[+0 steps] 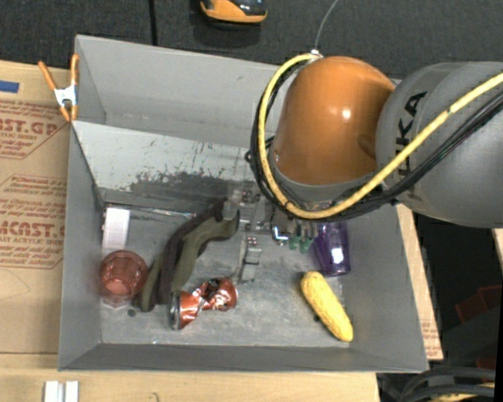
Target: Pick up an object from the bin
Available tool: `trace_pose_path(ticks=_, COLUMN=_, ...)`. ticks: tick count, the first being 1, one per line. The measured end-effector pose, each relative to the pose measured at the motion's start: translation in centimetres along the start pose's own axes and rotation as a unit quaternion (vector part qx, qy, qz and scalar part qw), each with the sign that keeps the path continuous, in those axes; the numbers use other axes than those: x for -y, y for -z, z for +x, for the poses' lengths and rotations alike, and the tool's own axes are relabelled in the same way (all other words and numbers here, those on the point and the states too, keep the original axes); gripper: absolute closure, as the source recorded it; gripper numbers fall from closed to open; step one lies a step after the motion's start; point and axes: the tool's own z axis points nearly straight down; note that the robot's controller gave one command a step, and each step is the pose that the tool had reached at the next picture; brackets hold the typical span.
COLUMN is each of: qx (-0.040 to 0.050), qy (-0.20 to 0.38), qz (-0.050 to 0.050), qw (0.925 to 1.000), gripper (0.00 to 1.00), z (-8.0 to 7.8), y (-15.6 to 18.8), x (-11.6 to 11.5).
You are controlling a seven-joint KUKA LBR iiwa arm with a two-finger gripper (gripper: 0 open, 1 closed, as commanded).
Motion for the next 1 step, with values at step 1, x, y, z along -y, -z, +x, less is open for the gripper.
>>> trace_pose_path(ticks=1, qx=0.0041, qy=-0.001, qz=-0.001, qw=1.0000, gripper=0.00, z=-0.15, y=0.44, x=0.05)
